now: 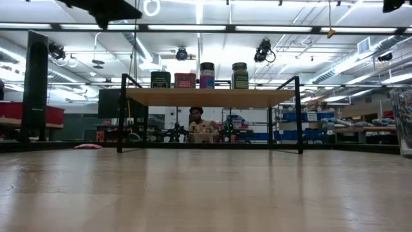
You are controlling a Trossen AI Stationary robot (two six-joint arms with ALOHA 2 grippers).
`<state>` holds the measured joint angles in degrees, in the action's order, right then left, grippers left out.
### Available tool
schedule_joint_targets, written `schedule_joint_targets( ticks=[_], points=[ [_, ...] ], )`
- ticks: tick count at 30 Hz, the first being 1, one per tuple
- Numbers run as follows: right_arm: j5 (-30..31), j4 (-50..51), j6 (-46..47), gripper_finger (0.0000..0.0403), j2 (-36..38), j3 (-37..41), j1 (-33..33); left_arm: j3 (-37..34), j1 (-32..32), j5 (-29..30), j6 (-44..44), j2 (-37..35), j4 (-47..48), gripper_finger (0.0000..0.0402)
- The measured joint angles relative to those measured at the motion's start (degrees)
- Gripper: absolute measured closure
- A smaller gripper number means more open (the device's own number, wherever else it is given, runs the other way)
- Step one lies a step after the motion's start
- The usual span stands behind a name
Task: Shelf spices
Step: Return to Home Position
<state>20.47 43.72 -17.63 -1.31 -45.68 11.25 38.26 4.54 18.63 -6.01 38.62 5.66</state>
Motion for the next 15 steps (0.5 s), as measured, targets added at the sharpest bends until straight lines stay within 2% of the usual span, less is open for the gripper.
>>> schedule_joint_targets(
  ticks=[5, 15],
  points=[
    [-2.0, 0.7, -0.2, 0.0403, 0.8, 1.8, 0.0, -0.9, 0.0, 1.0, -1.0, -8.0, 6.1, 0.0401],
    [-3.1, -5.8, 0.9, 0.0403, 0.6, 9.4, 0.1, -12.0, 0.0, 1.1, 0.2, -22.8, 4.0, 0.0401]
  ],
)
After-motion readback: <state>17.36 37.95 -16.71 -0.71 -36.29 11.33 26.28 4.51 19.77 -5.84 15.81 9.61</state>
